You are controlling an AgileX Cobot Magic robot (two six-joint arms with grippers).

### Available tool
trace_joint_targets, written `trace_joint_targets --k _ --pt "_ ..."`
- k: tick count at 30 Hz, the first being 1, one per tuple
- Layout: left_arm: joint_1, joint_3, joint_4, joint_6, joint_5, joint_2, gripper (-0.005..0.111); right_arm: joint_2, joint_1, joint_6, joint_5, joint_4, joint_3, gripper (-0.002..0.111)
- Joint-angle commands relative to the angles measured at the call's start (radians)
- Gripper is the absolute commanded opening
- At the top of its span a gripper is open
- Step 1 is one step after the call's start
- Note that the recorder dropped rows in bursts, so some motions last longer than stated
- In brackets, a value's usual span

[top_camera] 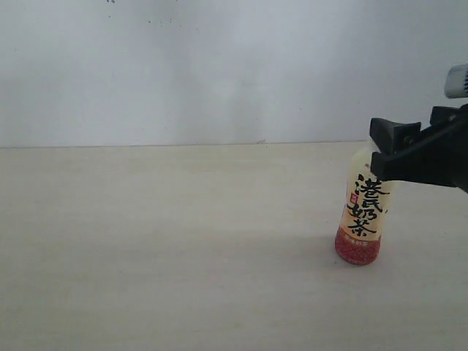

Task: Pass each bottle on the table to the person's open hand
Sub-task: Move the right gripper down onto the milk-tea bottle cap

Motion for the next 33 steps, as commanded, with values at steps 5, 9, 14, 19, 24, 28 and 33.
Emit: trace_joint_targets --k 5,9,14,19,24,28,33 --pt "0.003 -0.002 0.000 -0.004 0.002 -0.003 0.004 0.164 -0.009 0.044 -0.166 -0.037 0.004 0.070" --pt "0.003 -0.002 0.000 -0.004 0.002 -0.003 0.004 0.214 -0.009 0.047 -0.247 -0.037 0.004 0.070" --pt "0.003 -0.002 0.000 -0.004 0.002 -0.003 0.004 0.292 -0.009 0.047 -0.256 -0.032 -0.049 0.070" --pt "0.003 -0.002 0.000 -0.004 0.002 -0.003 0.004 0.350 -0.009 0.023 -0.261 0.042 -0.098 0.070" --pt "0.003 -0.002 0.000 -0.004 0.002 -0.003 0.004 0.354 -0.009 0.021 -0.260 0.051 -0.098 0.070" --pt "0.003 -0.002 0.000 -0.004 0.002 -0.003 0.004 0.355 -0.009 0.021 -0.271 0.056 -0.098 0.057" --pt "0.003 -0.002 0.000 -0.004 0.002 -0.003 0.004 0.355 -0.009 0.023 -0.265 0.057 -0.098 0.002"
